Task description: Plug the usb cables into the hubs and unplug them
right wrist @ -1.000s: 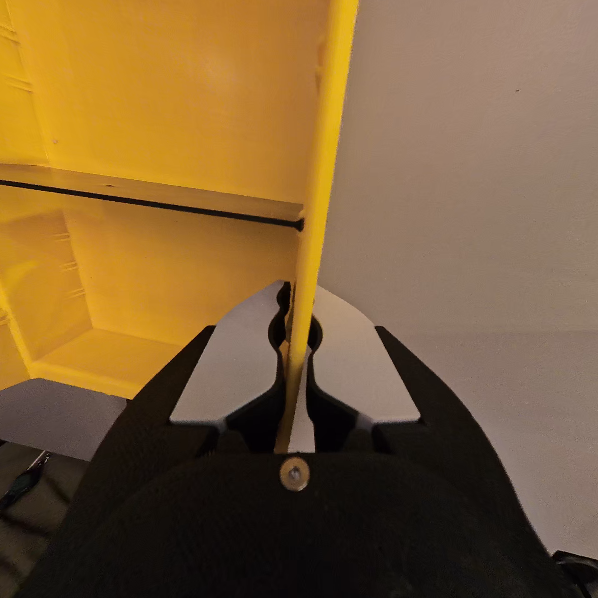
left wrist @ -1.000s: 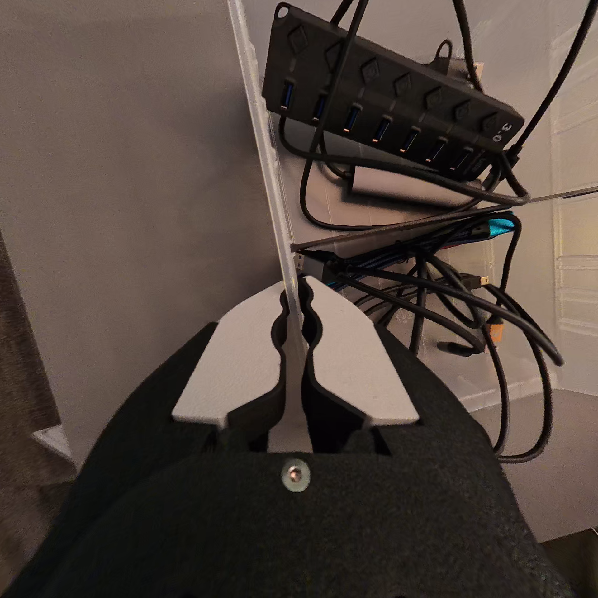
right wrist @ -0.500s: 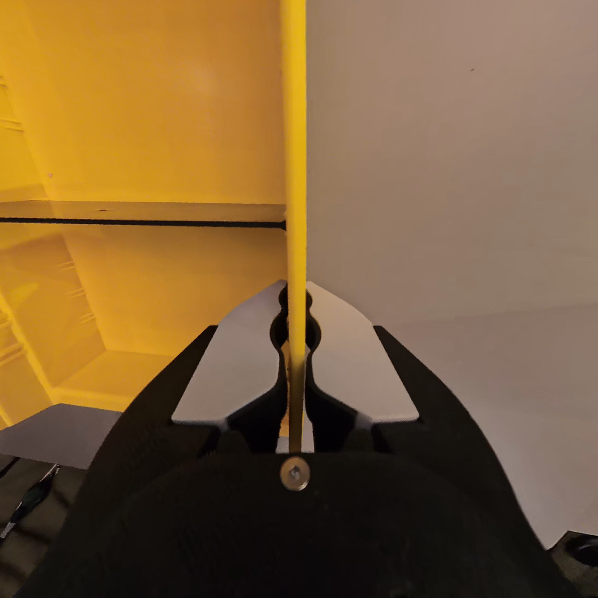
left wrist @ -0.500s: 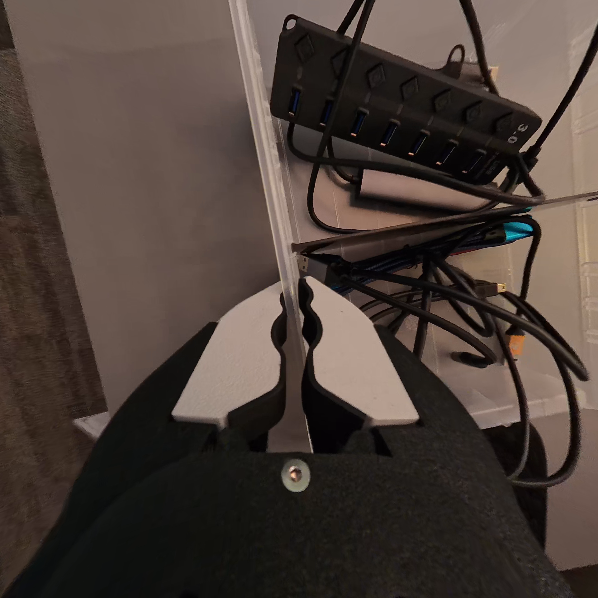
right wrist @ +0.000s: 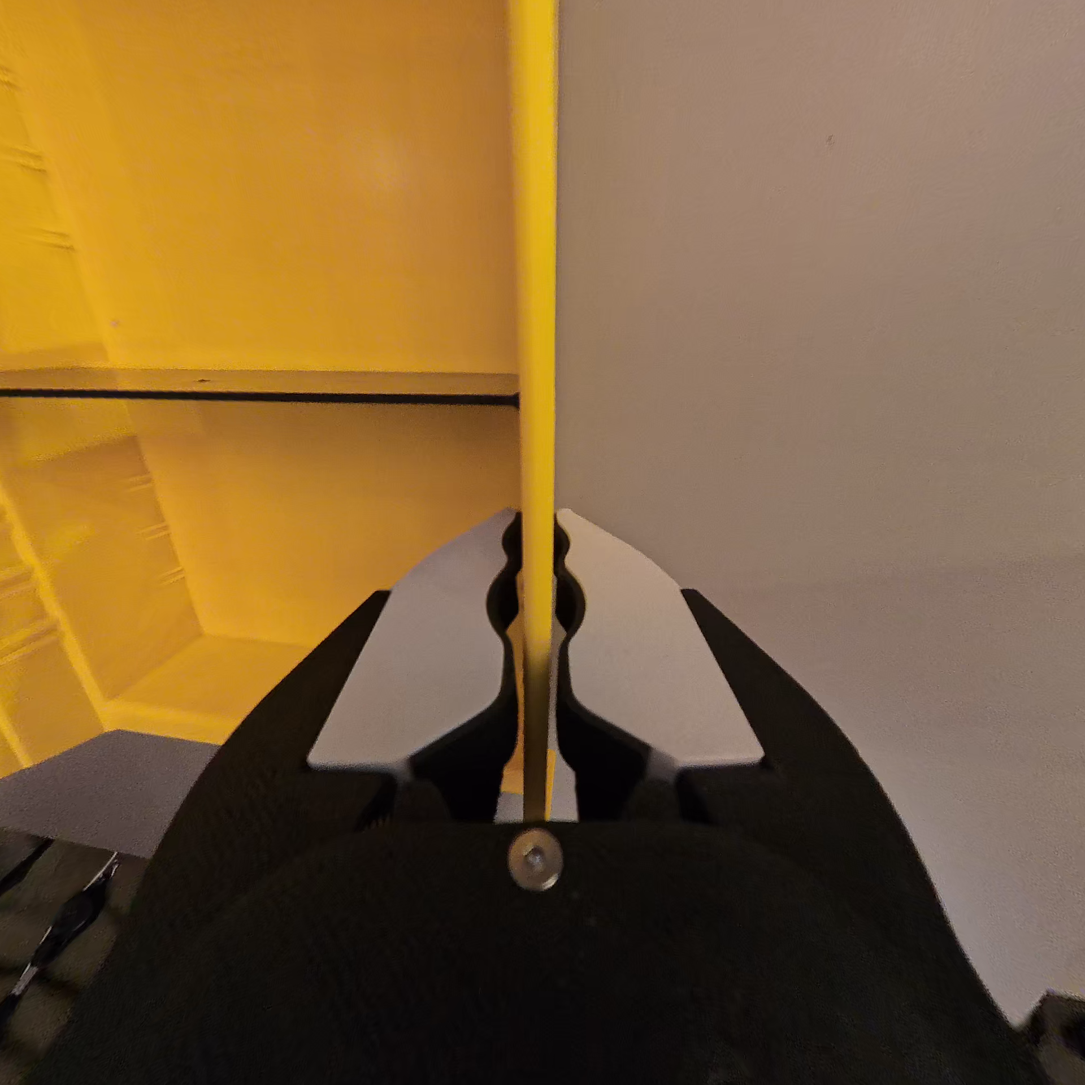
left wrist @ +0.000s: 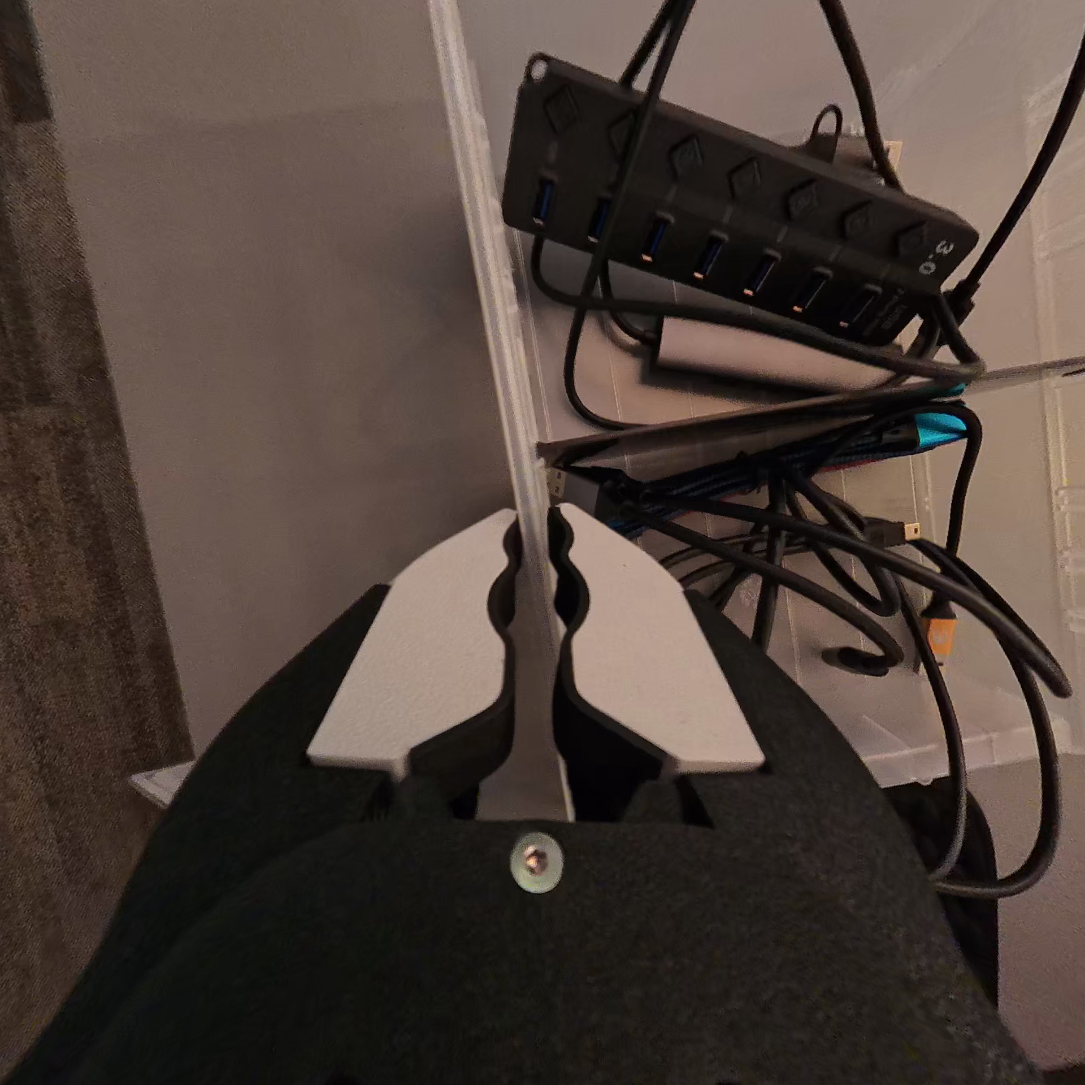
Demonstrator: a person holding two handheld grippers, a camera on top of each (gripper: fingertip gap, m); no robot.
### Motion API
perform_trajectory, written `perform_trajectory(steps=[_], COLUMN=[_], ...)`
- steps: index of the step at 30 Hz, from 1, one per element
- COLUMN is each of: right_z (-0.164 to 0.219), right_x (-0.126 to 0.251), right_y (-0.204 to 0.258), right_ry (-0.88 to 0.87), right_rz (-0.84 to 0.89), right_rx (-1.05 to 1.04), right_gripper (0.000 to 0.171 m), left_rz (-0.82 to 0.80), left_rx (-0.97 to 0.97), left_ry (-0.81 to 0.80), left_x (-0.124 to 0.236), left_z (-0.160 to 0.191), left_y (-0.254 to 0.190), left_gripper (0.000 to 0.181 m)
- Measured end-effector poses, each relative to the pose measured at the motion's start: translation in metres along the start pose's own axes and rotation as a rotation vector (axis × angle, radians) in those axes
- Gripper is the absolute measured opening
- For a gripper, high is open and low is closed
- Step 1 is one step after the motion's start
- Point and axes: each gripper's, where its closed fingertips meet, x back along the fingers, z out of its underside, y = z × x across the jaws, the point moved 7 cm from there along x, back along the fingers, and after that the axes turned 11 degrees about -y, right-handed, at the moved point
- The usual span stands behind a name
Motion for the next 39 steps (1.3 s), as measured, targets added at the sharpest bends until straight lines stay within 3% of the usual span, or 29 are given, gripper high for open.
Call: perform_trajectory(steps=[4, 7, 10, 12, 14, 15, 16, 19, 22, 25, 31, 39], right_z=[-0.007, -0.035, -0.072, -0.087, -0.098, -0.101, -0.103, -0.099, -0.087, -0.066, -0.019, 0.013], right_x=[0.033, 0.108, 0.209, 0.266, 0.298, 0.303, 0.301, 0.270, 0.207, 0.136, 0.033, -0.040], right_y=[0.000, 0.025, 0.084, 0.135, 0.183, 0.205, 0.225, 0.277, 0.308, 0.322, 0.319, 0.307], right_ry=[-0.187, -0.461, -0.821, -1.016, -1.139, -1.158, -1.163, -1.169, -1.165, -1.073, -0.928, -0.775], right_rz=[-0.039, -0.093, -0.101, -0.135, -0.141, -0.123, -0.101, -0.078, -0.025, 0.017, 0.023, 0.078], right_rx=[-0.007, 0.000, 0.124, 0.192, 0.250, 0.286, 0.319, 0.391, 0.413, 0.413, 0.355, 0.364], right_gripper=[0.017, 0.025, 0.040, 0.048, 0.064, 0.067, 0.073, 0.083, 0.088, 0.099, 0.105, 0.107], left_rz=[-0.066, -0.072, -0.032, 0.053, 0.161, 0.186, 0.201, 0.201, 0.126, 0.070, 0.007, 0.034], left_rx=[0.002, -0.045, -0.079, -0.076, -0.110, -0.120, -0.134, -0.184, -0.234, -0.273, -0.238, -0.133], left_ry=[-0.206, -0.448, -0.709, -0.849, -0.815, -0.767, -0.736, -0.750, -0.768, -0.682, -0.554, -0.449], left_x=[0.046, 0.116, 0.195, 0.230, 0.242, 0.240, 0.236, 0.211, 0.160, 0.092, -0.003, -0.050], left_z=[-0.022, -0.070, -0.131, -0.164, -0.185, -0.191, -0.195, -0.194, -0.176, -0.142, -0.071, -0.020], left_y=[0.007, -0.017, -0.071, -0.117, -0.164, -0.185, -0.206, -0.258, -0.295, -0.321, -0.335, -0.331], left_gripper=[0.033, 0.044, 0.061, 0.062, 0.066, 0.079, 0.088, 0.090, 0.096, 0.102, 0.112, 0.116])
